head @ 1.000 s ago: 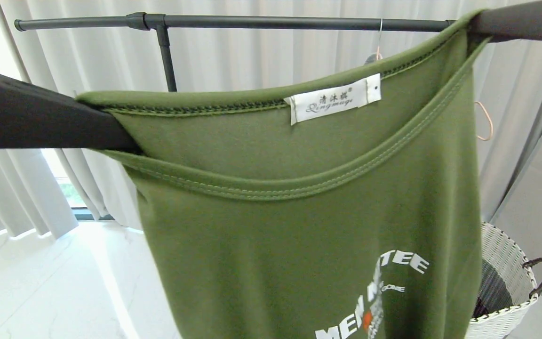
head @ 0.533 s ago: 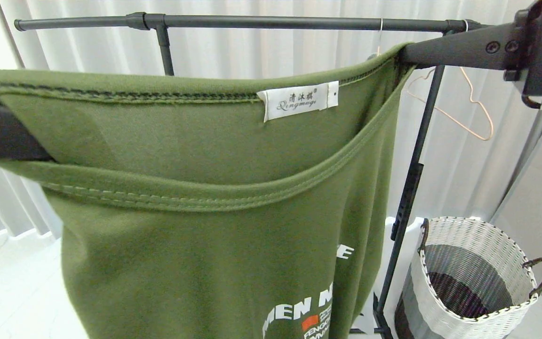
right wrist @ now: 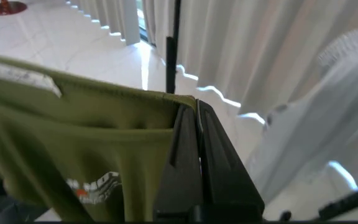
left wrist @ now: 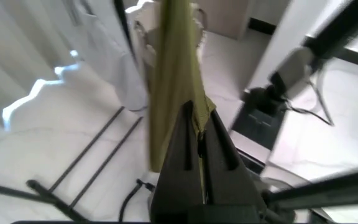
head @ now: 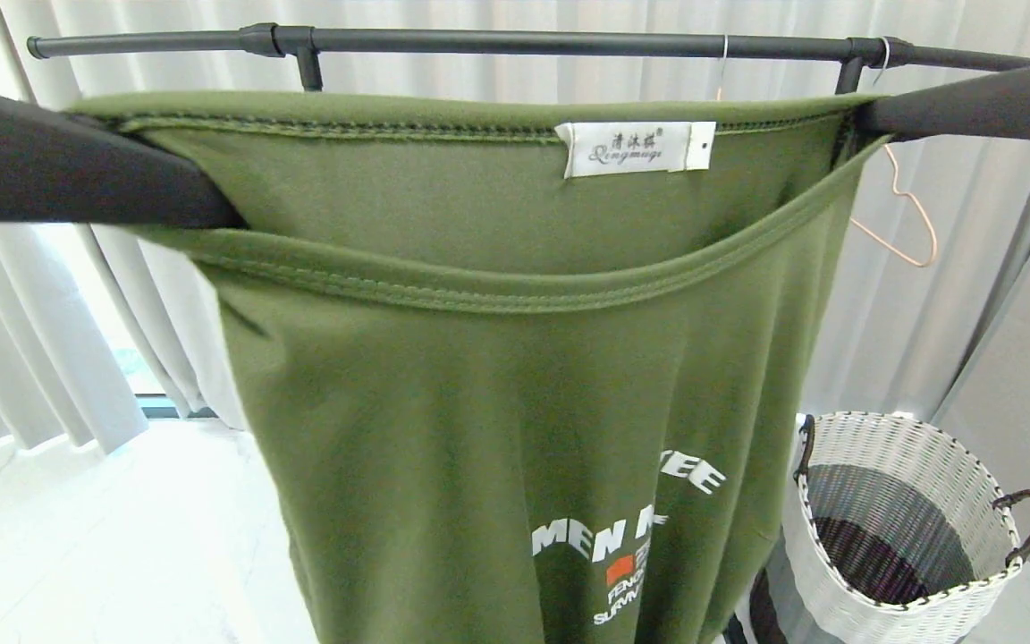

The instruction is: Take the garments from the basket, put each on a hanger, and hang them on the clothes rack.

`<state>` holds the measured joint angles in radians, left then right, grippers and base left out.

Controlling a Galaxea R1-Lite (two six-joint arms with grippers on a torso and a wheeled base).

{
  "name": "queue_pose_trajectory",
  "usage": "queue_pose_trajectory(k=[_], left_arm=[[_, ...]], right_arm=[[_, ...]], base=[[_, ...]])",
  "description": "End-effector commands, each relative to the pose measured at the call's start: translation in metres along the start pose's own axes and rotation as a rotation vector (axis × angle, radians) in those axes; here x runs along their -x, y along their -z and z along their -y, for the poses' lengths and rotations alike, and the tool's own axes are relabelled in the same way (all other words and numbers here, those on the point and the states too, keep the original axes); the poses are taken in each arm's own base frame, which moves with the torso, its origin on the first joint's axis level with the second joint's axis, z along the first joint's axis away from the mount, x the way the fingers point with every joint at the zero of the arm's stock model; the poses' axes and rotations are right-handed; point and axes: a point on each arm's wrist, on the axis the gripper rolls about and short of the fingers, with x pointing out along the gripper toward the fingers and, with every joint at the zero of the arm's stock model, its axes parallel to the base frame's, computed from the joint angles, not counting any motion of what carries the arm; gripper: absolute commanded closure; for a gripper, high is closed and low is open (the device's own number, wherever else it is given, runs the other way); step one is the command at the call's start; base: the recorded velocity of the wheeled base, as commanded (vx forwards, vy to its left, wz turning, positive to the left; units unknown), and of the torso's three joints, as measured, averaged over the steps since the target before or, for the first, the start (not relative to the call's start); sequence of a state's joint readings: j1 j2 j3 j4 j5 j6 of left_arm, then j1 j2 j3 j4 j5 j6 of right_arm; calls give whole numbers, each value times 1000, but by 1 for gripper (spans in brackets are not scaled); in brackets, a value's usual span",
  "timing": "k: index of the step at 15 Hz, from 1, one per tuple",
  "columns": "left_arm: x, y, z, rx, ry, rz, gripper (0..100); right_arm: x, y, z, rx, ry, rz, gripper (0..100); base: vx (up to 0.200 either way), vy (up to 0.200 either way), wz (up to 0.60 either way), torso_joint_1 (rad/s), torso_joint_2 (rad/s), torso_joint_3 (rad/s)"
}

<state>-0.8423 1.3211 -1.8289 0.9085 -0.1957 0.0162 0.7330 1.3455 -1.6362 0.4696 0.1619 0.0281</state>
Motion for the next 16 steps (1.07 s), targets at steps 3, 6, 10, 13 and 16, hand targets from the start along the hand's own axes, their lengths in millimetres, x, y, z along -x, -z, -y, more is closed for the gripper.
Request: queue_pose_trajectory(k=[3,6,10,13,16], left_arm=[[-53,-28,-27,-64,-180,14,100],[-66,-23,-30,-90,-209,-18,100],[-67,-21,-27,-94,-205,-25,100],[-67,-21,-28,-93,-221,-28,100],[-67,-22,-27,-94,-219,-25,100]], right_arm=[[48,-7,-4,5,81,23,100],[47,2,-1,2,231,-24,100],[46,11,0,3,285,-42,100],[42,8,0,4,285,-15,100],[37,10,1,3,285,-27,100]], base=[[0,0,0,0,0,0],[0,0,0,0,0,0],[0,0,0,0,0,0],[0,0,0,0,0,0],[0,0,0,0,0,0]])
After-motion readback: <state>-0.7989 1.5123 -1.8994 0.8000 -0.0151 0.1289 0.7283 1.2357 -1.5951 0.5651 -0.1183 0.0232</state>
